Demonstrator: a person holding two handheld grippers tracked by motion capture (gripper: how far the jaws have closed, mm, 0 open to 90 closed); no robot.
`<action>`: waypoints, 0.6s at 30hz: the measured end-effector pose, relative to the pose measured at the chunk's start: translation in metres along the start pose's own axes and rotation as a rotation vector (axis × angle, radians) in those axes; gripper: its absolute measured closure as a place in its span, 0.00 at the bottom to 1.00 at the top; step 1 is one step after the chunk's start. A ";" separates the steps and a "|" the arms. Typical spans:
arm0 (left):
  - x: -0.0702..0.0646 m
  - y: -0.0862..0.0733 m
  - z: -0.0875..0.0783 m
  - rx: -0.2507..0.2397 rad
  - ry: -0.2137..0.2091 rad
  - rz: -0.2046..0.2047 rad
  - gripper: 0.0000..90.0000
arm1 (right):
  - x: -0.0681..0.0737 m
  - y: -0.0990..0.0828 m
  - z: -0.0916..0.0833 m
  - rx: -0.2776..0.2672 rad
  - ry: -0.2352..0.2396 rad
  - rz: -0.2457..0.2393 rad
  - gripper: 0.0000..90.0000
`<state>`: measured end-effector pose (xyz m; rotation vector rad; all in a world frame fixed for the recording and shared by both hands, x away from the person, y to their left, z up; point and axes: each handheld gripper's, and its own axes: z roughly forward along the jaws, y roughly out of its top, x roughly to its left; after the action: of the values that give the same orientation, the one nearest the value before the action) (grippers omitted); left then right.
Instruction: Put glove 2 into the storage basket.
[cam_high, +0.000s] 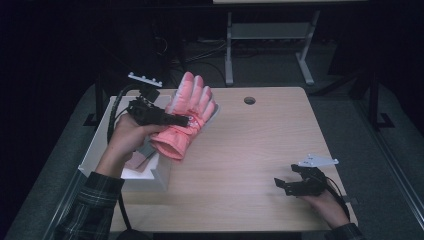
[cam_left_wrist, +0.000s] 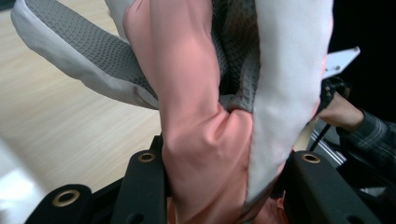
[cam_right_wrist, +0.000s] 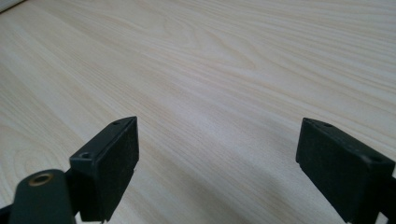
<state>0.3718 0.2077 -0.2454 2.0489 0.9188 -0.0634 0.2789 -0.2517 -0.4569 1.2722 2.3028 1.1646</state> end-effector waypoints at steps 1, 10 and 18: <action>0.002 -0.001 -0.005 -0.009 0.009 -0.006 0.68 | 0.000 0.000 0.000 0.000 -0.002 -0.001 0.14; 0.034 -0.019 -0.052 -0.074 0.073 -0.088 0.68 | -0.001 0.003 0.001 -0.009 -0.012 -0.026 0.13; 0.065 -0.041 -0.074 -0.086 0.135 -0.157 0.68 | 0.001 0.010 0.007 -0.012 -0.002 -0.044 0.13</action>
<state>0.3726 0.3149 -0.2513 1.9166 1.1462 0.0296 0.2884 -0.2445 -0.4541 1.2122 2.3062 1.1604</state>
